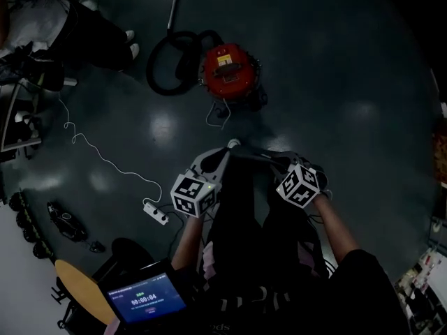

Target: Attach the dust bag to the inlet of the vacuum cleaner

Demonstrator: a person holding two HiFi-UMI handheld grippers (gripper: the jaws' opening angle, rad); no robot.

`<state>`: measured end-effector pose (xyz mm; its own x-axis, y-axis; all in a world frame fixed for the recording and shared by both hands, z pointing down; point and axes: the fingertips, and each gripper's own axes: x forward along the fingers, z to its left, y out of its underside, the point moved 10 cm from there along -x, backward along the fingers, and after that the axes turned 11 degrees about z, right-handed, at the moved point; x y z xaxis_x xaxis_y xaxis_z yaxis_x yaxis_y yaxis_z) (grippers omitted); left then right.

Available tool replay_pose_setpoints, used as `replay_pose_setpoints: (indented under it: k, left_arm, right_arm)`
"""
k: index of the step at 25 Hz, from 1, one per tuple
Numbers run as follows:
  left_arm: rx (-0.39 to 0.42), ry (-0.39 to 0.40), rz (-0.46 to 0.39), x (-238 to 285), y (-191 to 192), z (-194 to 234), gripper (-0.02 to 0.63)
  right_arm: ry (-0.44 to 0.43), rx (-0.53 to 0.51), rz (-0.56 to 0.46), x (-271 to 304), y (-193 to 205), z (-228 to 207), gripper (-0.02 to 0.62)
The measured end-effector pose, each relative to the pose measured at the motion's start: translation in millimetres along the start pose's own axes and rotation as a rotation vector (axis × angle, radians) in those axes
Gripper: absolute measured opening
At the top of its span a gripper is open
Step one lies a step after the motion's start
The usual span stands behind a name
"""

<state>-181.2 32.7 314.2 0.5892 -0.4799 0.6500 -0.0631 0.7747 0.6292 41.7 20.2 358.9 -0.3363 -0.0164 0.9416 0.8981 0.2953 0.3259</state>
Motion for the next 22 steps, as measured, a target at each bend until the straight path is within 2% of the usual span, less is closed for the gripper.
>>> replay_pose_setpoints:
  k: [6, 9, 16, 18, 20, 22]
  left_arm:
    - [0.071, 0.044, 0.033, 51, -21, 97, 0.006]
    - [0.109, 0.051, 0.053, 83, -27, 137, 0.006]
    - [0.21, 0.07, 0.103, 158, -41, 209, 0.009]
    - [0.231, 0.053, 0.109, 177, -47, 226, 0.047]
    - [0.262, 0.013, 0.115, 197, -54, 244, 0.139]
    - [0.295, -0.024, 0.129, 217, -62, 260, 0.156]
  right_arm:
    - [0.039, 0.06, 0.02, 65, -20, -42, 0.04]
    - [0.05, 0.028, 0.04, 95, -23, -60, 0.04]
    - [0.007, -0.014, 0.058, 162, -26, -96, 0.041]
    - [0.0, -0.01, 0.06, 175, -26, -105, 0.04]
    - [-0.006, -0.008, 0.059, 190, -26, -114, 0.04]
    - [-0.015, -0.01, 0.061, 204, -22, -122, 0.04]
